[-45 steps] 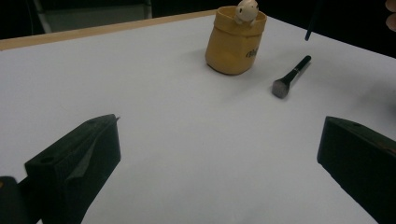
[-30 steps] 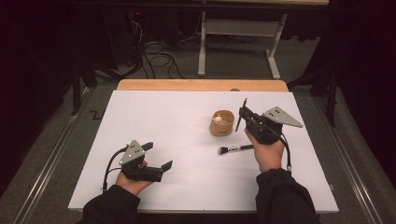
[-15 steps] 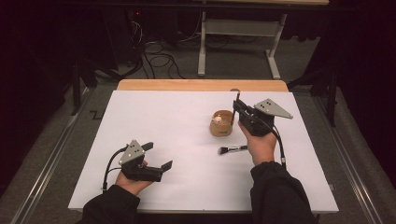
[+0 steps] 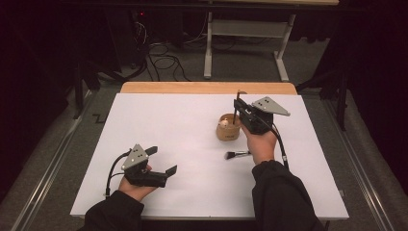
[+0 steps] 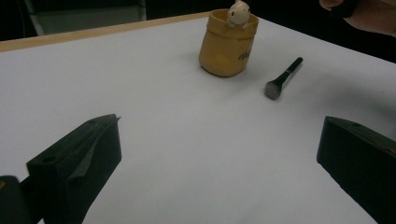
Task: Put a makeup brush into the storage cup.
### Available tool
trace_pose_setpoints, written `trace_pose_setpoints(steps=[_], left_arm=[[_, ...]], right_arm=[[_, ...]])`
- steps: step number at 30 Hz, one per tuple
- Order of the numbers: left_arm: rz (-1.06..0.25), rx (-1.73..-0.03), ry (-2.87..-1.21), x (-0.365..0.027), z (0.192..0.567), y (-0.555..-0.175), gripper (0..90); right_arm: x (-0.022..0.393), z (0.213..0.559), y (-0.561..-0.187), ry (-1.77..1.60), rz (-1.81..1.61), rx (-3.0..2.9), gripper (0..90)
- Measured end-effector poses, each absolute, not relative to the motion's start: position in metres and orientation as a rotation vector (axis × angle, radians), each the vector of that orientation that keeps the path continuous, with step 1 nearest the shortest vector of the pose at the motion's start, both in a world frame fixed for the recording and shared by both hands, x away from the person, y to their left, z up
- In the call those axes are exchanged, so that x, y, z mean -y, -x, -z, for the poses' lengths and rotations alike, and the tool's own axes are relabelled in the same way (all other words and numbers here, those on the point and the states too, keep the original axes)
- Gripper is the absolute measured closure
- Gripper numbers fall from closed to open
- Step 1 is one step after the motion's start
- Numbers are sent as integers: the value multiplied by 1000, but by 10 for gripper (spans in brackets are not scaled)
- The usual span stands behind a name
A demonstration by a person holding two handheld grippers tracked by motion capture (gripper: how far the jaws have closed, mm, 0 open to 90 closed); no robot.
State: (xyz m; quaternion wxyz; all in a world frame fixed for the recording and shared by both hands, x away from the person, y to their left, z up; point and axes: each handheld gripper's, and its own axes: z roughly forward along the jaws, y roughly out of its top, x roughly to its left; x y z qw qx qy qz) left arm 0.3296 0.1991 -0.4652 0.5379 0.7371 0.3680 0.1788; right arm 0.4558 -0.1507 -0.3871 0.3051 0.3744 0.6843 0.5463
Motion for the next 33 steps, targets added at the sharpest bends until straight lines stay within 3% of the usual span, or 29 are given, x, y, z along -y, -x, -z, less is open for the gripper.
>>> trace_pose_setpoints(steps=[33], left_arm=[[-420,-866,-1756,-199,465,-329,6]], right_arm=[[126,399,-478,-983,-1402,-1887,843]])
